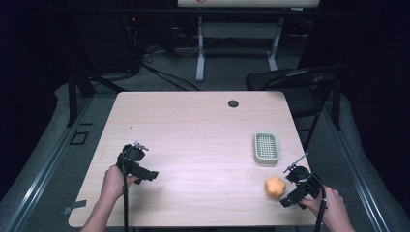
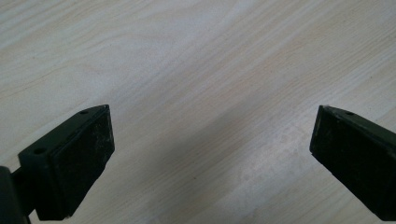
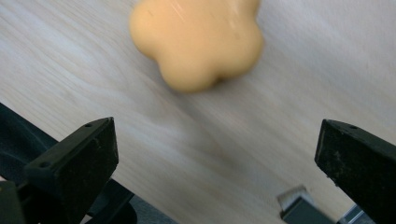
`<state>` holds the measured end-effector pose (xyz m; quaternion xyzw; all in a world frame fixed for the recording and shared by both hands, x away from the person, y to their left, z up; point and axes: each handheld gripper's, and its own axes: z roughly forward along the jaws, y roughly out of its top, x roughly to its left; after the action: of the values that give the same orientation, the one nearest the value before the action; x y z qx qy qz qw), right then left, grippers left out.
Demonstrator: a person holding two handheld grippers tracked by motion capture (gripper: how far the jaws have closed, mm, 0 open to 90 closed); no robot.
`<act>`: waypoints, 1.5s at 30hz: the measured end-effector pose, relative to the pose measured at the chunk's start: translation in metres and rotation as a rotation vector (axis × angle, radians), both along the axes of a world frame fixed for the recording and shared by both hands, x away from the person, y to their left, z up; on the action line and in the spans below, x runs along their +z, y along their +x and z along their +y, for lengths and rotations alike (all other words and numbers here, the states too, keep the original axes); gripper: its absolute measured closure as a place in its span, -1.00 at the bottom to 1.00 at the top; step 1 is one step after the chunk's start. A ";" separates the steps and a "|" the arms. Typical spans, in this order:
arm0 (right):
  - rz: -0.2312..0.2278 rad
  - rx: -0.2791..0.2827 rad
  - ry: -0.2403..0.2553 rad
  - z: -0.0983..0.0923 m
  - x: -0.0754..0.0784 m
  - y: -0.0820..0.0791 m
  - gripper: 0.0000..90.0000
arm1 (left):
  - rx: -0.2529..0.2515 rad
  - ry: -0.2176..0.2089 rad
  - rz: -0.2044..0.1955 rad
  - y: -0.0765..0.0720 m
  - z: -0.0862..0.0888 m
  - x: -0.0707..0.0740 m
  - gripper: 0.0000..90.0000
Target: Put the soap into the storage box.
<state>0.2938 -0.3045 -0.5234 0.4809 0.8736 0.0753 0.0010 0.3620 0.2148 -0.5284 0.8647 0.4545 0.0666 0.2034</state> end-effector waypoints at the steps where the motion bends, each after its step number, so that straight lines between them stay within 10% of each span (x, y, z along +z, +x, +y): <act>1: -0.010 0.010 -0.003 0.004 0.001 0.002 -1.00 | 0.002 0.000 0.000 0.000 0.000 0.000 -1.00; 6: -0.008 0.056 -0.025 0.020 0.004 0.012 -1.00 | 0.002 0.001 0.000 0.000 0.000 0.000 -1.00; 7: 0.043 0.140 -0.098 0.022 0.011 0.019 -1.00 | 0.002 0.000 0.000 0.000 0.000 0.000 -1.00; 9: -0.073 -0.007 0.042 0.030 -0.003 0.012 -1.00 | 0.004 0.000 0.000 -0.001 0.000 0.000 -1.00; 12: 0.026 0.124 -0.081 0.030 0.007 0.024 -1.00 | 0.003 0.001 0.000 -0.001 0.000 0.000 -1.00; 13: -0.067 -0.018 0.047 0.036 -0.005 0.017 -1.00 | 0.002 0.002 -0.001 -0.001 0.000 0.000 -1.00; 17: 0.026 0.108 -0.075 0.037 0.002 0.032 -1.00 | 0.002 0.002 0.003 0.000 0.000 0.000 -1.00; 19: -0.023 0.036 -0.005 0.040 -0.007 0.030 -1.00 | 0.002 0.001 0.003 0.000 0.000 0.000 -1.00; 20: 0.043 0.125 -0.093 0.039 0.000 0.037 -1.00 | 0.004 0.001 0.002 -0.001 0.000 0.000 -1.00; 29: 0.019 0.062 -0.048 0.045 -0.013 0.042 -1.00 | 0.000 0.002 0.001 -0.001 0.000 0.000 -1.00; 31: 0.070 0.127 -0.115 0.044 -0.010 0.048 -1.00 | 0.002 0.000 0.003 -0.001 0.000 0.000 -1.00; 34: 0.001 0.026 -0.013 0.046 -0.021 0.042 -1.00 | 0.002 0.000 0.003 0.000 0.000 0.000 -1.00; 36: 0.075 0.118 -0.111 0.044 -0.014 0.049 -1.00 | 0.002 0.000 0.003 0.000 0.000 0.000 -1.00; 45: 0.053 0.076 -0.085 0.047 -0.023 0.047 -0.89 | 0.002 0.001 0.005 0.000 0.000 -0.001 -1.00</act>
<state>0.3405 -0.2572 -0.5465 0.4489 0.8932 0.0251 -0.0046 0.3616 0.2145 -0.5291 0.8645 0.4557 0.0648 0.2020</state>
